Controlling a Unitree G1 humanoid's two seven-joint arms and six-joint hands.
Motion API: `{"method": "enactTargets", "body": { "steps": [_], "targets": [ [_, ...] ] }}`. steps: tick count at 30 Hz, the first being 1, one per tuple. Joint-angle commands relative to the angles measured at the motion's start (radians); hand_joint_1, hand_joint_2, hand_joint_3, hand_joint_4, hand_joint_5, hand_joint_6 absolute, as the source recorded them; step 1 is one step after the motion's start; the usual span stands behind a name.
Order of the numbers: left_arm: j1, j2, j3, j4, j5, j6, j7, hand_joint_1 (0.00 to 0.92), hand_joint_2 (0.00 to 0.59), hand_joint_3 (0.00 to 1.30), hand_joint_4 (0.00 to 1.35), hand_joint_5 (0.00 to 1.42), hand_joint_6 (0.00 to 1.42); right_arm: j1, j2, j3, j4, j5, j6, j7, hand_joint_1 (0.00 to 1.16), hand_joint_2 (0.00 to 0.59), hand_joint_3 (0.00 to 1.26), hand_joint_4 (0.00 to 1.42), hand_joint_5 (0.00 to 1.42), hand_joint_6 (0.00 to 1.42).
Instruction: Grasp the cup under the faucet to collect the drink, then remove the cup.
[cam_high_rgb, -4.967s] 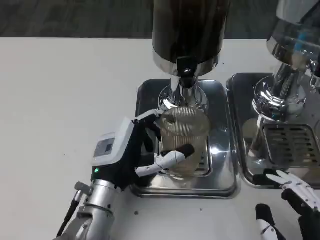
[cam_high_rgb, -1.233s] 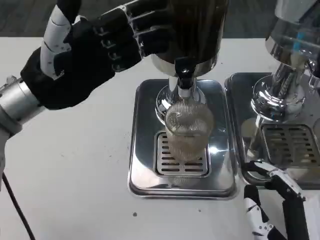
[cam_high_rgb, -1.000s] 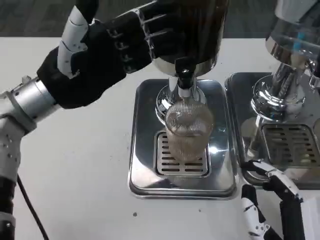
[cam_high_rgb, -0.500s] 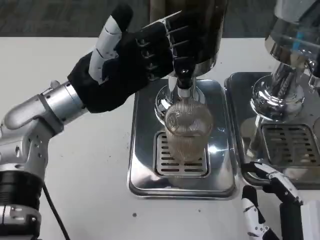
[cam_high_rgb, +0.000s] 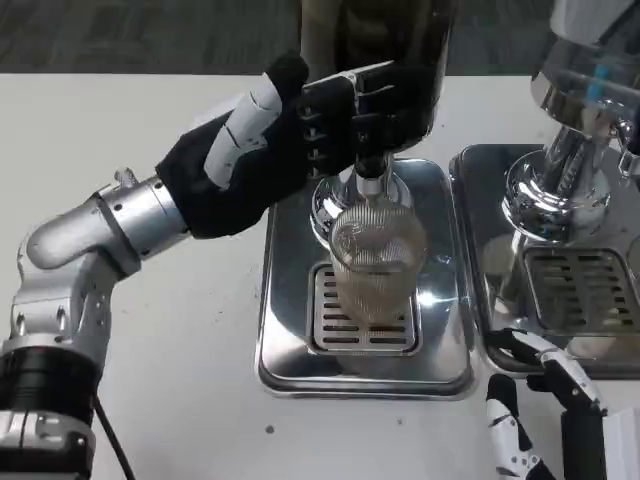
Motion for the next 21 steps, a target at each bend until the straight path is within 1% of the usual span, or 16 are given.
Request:
{"method": "enactTargets", "body": {
  "steps": [1, 5, 13, 15, 17, 21],
  "targets": [
    [-0.008, -0.005, -0.03, 0.017, 0.045, -0.081, -0.005, 0.0, 0.118, 0.17, 0.1, 0.15, 0.07, 0.015, -0.003, -0.003, -0.006, 0.009, 0.004, -0.009, 0.3, 0.477, 0.43, 0.32, 0.36, 0.47],
    [0.003, 0.001, -0.051, 0.019, 0.087, -0.178, 0.011, 0.0, 0.114, 0.18, 0.1, 0.16, 0.05, 0.018, -0.005, -0.004, -0.01, 0.012, 0.004, -0.002, 0.3, 0.477, 0.43, 0.32, 0.36, 0.47],
    [0.02, 0.01, -0.078, 0.036, 0.145, -0.296, 0.037, 0.0, 0.106, 0.18, 0.11, 0.15, 0.0, 0.017, -0.015, -0.008, -0.014, 0.02, 0.002, 0.004, 0.29, 0.477, 0.43, 0.32, 0.36, 0.47],
    [0.029, 0.016, -0.088, 0.033, 0.172, -0.345, 0.062, 0.0, 0.105, 0.18, 0.11, 0.15, 0.0, 0.013, -0.018, -0.011, -0.011, 0.025, -0.001, 0.003, 0.29, 0.477, 0.43, 0.32, 0.36, 0.45],
    [0.037, 0.02, -0.099, 0.028, 0.186, -0.376, 0.081, 0.0, 0.111, 0.17, 0.11, 0.15, 0.0, 0.008, -0.024, -0.016, -0.005, 0.033, -0.007, 0.003, 0.29, 0.477, 0.43, 0.32, 0.36, 0.42],
    [0.055, 0.031, -0.124, -0.002, 0.223, -0.45, 0.115, 0.0, 0.11, 0.16, 0.1, 0.15, 0.0, -0.005, -0.044, -0.028, 0.002, 0.056, -0.019, 0.016, 0.29, 0.477, 0.43, 0.32, 0.36, 0.39]
  ]
}}
